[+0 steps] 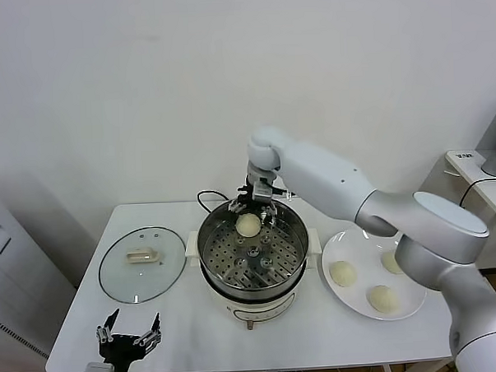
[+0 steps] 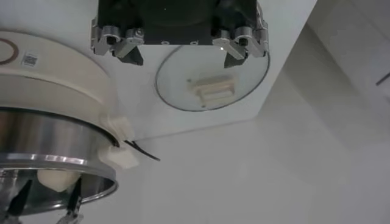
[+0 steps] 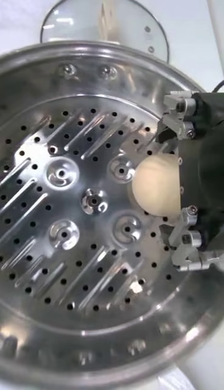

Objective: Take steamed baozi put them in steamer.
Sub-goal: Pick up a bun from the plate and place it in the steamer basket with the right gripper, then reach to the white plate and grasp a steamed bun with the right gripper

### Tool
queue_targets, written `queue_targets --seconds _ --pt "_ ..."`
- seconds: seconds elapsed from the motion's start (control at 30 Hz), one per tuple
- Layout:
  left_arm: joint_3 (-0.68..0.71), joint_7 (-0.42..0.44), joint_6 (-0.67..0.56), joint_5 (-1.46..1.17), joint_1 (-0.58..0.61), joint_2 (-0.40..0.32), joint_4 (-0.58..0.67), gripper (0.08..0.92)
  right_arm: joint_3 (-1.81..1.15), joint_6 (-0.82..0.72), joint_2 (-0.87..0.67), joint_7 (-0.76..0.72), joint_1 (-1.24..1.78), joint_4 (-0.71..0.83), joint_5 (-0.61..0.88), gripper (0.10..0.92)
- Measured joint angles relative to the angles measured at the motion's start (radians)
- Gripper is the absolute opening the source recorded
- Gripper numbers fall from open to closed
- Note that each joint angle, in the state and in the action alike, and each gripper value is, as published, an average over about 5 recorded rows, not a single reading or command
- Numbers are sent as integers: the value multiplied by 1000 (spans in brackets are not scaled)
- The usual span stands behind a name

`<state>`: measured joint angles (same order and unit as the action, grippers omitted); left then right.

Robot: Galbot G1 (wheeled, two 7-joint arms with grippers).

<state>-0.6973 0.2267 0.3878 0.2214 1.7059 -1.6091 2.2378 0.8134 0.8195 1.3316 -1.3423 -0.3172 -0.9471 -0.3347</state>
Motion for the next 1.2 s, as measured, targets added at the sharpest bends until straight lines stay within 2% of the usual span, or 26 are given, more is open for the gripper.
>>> queue_targets --seconds 0.13,0.23,0.6,0.77,0.97,1.2 --pt "4 4 3 1 -4 0 0 823 20 -57 -70 -32 -61 -70 105 823" --pt "3 7 6 -2 -8 0 -1 823 37 -158 -138 -48 -112 -122 185 823" --pt "2 19 22 -13 -21 1 -9 823 99 -804 -434 -38 -224 -286 392 823" --pt "-2 25 33 -33 -28 12 -11 823 134 -1025 -580 -21 -228 -382 432 823" --pt "-3 26 39 -53 -21 18 -6 823 147 -1140 -707 0 -179 -481 434 823" --pt "-13 30 46 -75 -7 30 4 823 58 -1186 -765 36 -3 -535 381 823"
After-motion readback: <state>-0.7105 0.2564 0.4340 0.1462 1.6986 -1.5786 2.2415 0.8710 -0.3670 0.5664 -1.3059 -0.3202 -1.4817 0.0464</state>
